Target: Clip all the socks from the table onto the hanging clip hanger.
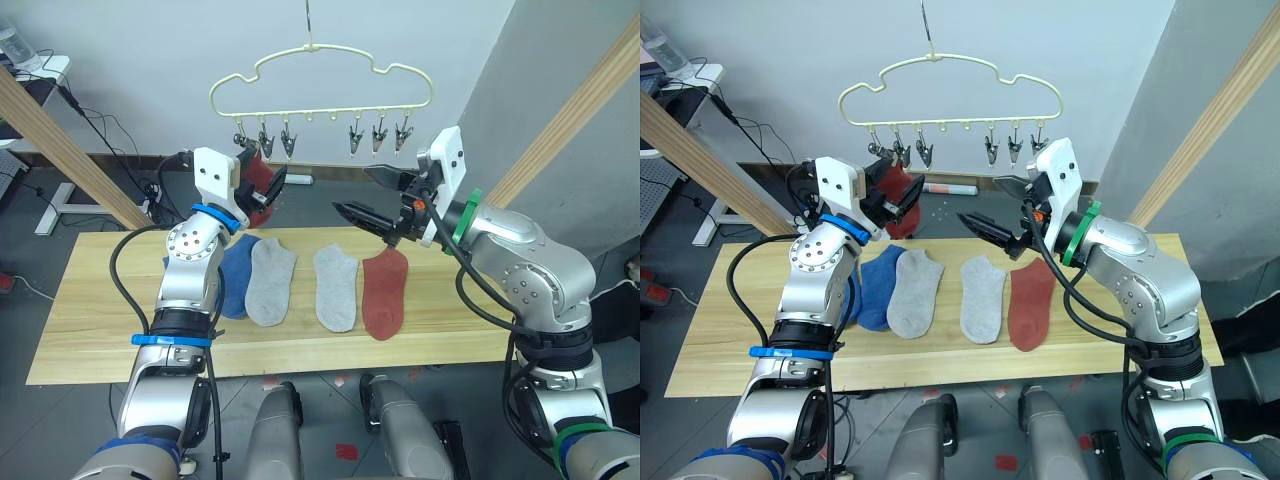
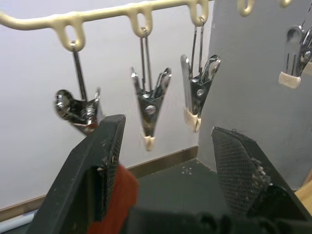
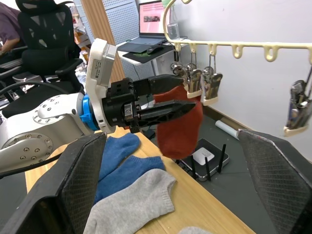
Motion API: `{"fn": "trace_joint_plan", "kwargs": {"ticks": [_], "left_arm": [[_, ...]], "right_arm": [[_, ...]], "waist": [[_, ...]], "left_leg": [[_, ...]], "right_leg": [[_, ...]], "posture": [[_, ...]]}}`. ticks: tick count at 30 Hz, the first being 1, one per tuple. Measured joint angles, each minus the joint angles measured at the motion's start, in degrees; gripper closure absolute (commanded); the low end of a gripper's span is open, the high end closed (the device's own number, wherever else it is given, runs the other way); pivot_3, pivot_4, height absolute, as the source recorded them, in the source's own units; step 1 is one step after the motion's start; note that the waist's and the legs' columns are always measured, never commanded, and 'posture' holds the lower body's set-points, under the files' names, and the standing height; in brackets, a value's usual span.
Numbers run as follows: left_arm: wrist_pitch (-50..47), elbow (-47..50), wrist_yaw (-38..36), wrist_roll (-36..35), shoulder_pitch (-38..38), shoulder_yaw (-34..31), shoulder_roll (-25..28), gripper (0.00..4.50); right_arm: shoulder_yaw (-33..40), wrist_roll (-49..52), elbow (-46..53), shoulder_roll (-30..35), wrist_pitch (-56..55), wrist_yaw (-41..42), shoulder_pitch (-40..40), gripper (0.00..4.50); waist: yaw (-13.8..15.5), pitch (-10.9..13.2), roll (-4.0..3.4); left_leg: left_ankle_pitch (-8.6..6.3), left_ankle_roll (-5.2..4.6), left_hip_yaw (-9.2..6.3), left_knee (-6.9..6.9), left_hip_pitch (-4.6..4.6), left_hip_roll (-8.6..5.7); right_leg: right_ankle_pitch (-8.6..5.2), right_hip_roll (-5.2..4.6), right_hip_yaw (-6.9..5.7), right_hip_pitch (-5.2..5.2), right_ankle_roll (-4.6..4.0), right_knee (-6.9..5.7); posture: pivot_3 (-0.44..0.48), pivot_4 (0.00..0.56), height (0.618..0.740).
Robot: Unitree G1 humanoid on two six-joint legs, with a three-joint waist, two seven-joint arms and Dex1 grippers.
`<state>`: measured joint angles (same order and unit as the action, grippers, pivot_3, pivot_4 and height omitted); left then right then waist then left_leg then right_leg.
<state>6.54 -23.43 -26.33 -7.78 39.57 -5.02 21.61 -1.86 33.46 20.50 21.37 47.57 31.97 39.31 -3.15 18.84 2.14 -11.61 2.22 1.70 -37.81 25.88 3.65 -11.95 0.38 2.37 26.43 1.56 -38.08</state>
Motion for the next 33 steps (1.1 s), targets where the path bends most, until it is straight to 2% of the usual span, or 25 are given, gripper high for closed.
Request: {"fn": "trace_joint_plan", "kwargs": {"ticks": [15,18,21,33], "left_arm": [[-1.2,-0.6,0.7,-1.8,2.1,-2.0,-1.6,1.41],[-1.2,-1.2,0.6,-2.5,2.8,-2.0,-1.7,1.96],[-1.2,-1.6,0.6,-2.6,3.0,-2.0,-1.8,2.80],[-1.2,-4.1,0.9,-2.6,4.7,-2.1,-2.8,2.80]], "right_arm": [[-0.5,3.7,3.1,-0.1,1.8,0.4,1.8,0.00],[-0.5,3.8,3.1,-0.1,1.8,0.4,1.8,0.00],[-0.5,3.8,3.1,0.0,1.8,0.4,1.8,0.00],[-0.5,3.8,3.1,0.1,1.8,0.4,1.9,0.00]], "waist": [[0.1,0.0,0.00],[0.0,0.0,0.00],[0.0,0.0,0.00],[0.0,0.0,0.00]], "left_leg": [[0.00,0.00,-0.02,0.00,0.00,0.00],[0.00,0.00,-0.02,0.00,0.00,0.00],[0.00,0.00,-0.03,0.00,0.00,0.00],[0.00,0.00,-0.02,0.00,0.00,0.01]], "right_leg": [[0.00,0.00,-0.02,-0.02,0.00,0.01],[0.00,0.00,-0.03,-0.02,0.00,0.00],[0.00,0.00,-0.03,-0.02,0.00,0.01],[0.00,0.00,-0.03,-0.01,0.00,0.02]], "posture": [[-0.076,0.317,0.740],[-0.080,0.313,0.740],[-0.080,0.314,0.740],[-0.081,0.303,0.740]]}}
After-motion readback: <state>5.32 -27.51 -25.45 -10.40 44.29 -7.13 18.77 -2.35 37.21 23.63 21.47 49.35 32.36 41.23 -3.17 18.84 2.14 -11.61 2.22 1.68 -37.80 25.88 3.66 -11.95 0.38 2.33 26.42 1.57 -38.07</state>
